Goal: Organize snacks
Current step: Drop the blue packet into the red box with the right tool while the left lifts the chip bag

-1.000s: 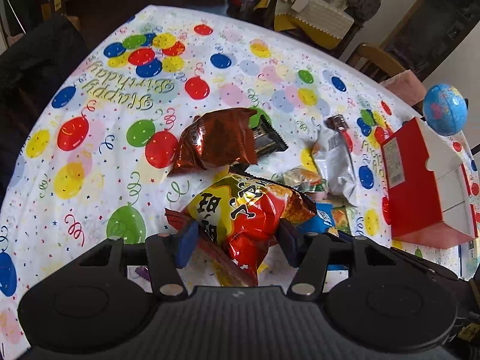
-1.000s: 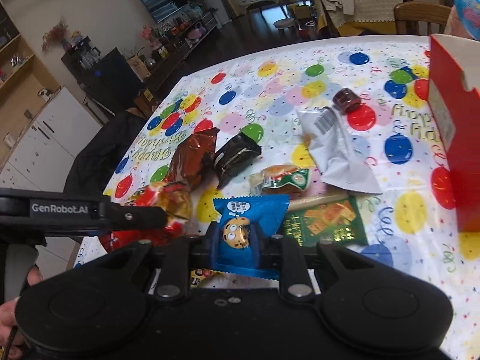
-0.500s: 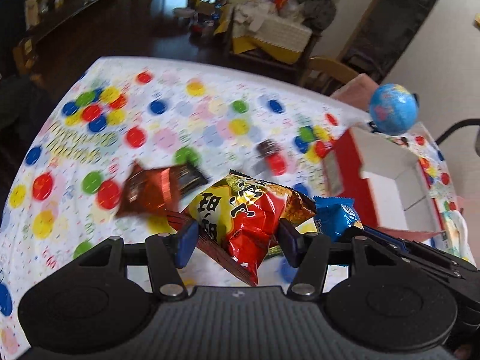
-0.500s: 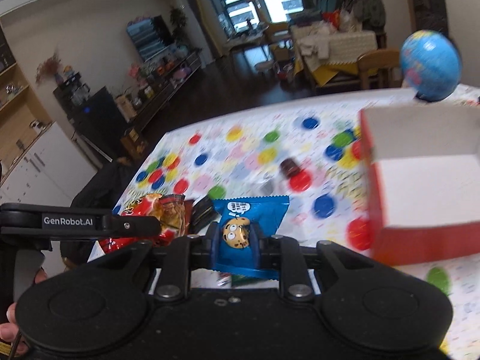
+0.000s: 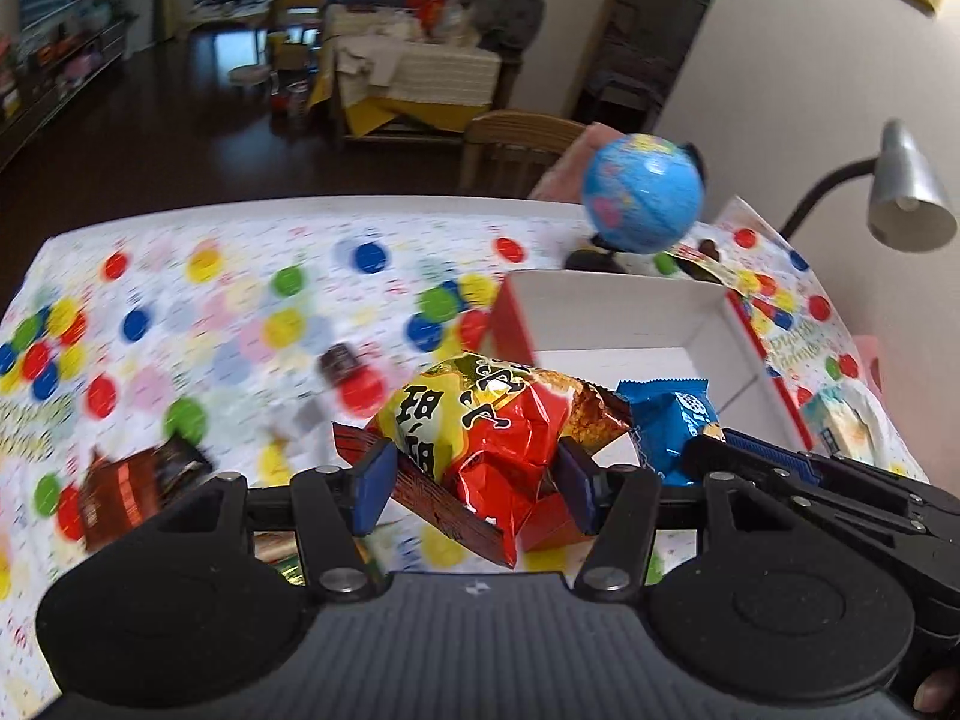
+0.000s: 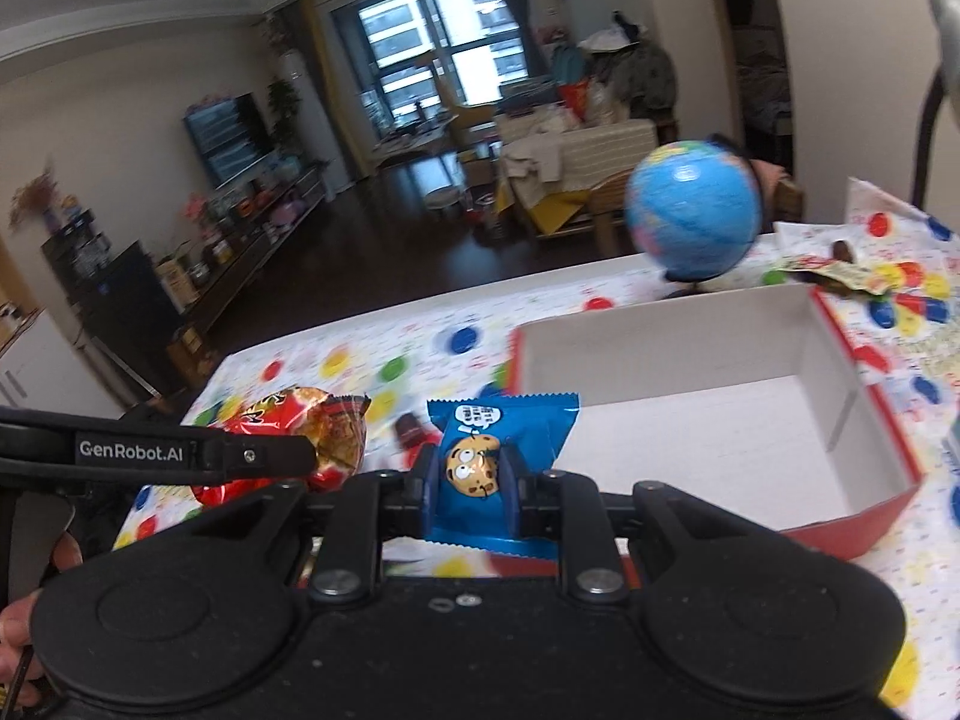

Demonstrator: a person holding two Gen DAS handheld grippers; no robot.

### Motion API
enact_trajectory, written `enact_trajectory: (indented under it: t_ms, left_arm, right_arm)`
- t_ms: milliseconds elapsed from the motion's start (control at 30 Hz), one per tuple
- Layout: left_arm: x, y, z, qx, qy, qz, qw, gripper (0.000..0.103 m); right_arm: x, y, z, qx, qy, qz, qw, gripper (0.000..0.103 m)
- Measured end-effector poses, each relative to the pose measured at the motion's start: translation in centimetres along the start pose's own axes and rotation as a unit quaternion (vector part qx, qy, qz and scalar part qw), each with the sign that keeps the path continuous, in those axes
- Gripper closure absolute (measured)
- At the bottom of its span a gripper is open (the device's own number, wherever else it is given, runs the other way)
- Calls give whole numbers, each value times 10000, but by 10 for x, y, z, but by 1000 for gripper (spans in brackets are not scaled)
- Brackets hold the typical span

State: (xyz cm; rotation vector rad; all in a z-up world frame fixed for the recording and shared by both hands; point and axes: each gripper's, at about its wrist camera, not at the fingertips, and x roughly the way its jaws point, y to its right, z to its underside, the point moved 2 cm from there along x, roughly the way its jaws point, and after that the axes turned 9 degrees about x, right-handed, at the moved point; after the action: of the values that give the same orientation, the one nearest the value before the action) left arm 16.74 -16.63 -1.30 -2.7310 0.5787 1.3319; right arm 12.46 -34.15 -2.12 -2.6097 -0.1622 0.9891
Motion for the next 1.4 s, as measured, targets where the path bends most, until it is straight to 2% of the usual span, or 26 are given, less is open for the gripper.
enact_trajectory:
  t_ms: [300, 367, 533, 667, 833, 1067, 1133, 1167, 1200, 1267, 1400]
  left_arm:
    - [39, 60, -33, 540, 48, -26, 9985, 48]
    - [50, 68, -37, 588, -14, 58, 9983, 48]
    - [77, 74, -37, 581, -254, -95, 9979, 48]
    - [82, 60, -30, 401, -346, -204, 9984, 48]
    - [88, 27, -17, 48, -525, -554, 9971, 48]
    - [109, -14, 13, -323, -1107, -923, 9890, 47]
    - [112, -22, 21, -408, -1252, -939, 9868, 43]
    - [113, -25, 25, -482, -1298, -948, 9858, 33]
    - [115, -28, 28, -557, -1329, -949, 9850, 26]
    - [120, -30, 32, -615, -1387, -926, 9841, 25]
    - [135, -28, 37, -401, -1590, -1013, 9812, 25]
  right_arm:
    - [3, 55, -19, 42, 96, 547, 9984, 83]
    - [8, 68, -22, 45, 40, 620, 9981, 83]
    - [28, 96, -24, 60, -162, 830, 9964, 83]
    - [35, 112, -22, 154, -275, 882, 9956, 83]
    - [52, 112, -15, 160, -431, 853, 9953, 83]
    - [73, 106, -4, 103, -647, 853, 9942, 84]
    - [74, 105, -4, 73, -667, 817, 9944, 87]
    - [75, 105, -4, 55, -677, 799, 9945, 97]
    - [76, 105, -5, 44, -691, 787, 9945, 98]
    - [78, 104, -5, 20, -708, 776, 9945, 98]
    - [83, 108, -5, 35, -768, 803, 9938, 98]
